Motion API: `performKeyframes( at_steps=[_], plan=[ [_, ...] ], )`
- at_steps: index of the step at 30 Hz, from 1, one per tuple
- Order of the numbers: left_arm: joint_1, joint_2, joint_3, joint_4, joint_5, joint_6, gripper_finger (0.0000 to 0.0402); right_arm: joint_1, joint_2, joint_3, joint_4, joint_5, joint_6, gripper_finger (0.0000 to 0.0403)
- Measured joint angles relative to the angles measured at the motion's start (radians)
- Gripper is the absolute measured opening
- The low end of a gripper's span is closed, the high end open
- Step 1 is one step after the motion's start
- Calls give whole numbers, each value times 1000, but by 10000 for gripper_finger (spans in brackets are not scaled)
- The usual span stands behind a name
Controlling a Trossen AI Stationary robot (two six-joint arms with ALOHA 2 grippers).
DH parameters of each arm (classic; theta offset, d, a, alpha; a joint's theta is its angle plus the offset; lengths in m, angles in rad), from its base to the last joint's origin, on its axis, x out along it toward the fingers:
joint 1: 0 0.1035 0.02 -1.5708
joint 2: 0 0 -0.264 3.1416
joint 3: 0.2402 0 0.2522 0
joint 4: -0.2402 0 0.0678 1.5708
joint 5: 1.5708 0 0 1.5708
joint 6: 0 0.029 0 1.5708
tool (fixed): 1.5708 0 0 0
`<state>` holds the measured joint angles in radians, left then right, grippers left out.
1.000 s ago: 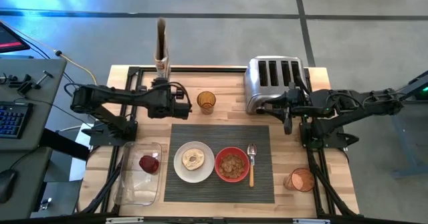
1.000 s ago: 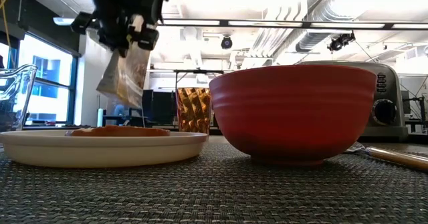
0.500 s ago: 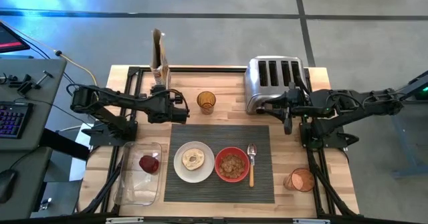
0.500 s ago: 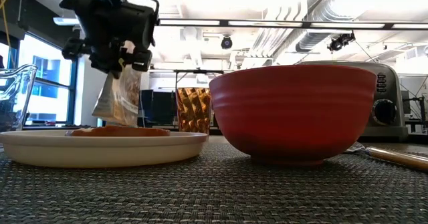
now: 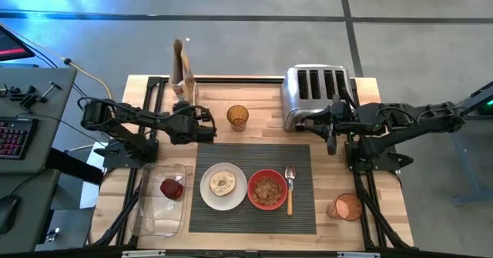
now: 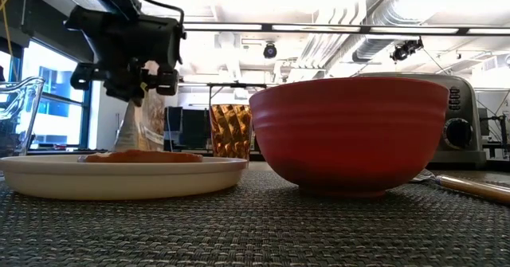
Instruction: Arrange a breakfast setting
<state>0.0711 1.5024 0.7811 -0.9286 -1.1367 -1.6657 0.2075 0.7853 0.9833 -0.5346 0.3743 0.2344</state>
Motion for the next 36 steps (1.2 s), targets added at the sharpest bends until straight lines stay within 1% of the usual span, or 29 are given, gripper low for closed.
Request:
performKeyframes(
  at_steps=[4,7,15,19,23,26,30,36],
  plan=[
    [1,0,0,4,13,4,34,0,0,0,0,0,0,154],
    [1,0,0,4,26,34,60,0,0,0,0,0,0,154],
    [0,0,0,3,65,45,129,0,0,0,0,0,0,154],
    [0,-27,0,-4,99,60,161,0,0,0,0,0,0,154],
    [0,-84,0,-16,129,113,188,0,0,0,0,0,0,154],
    [0,-136,0,-16,178,166,202,0,0,0,0,0,0,154],
    [-3,-215,0,-16,269,237,216,0,0,0,0,0,0,154],
    [-28,-330,0,-17,350,296,228,0,0,0,0,0,0,154]
  ],
)
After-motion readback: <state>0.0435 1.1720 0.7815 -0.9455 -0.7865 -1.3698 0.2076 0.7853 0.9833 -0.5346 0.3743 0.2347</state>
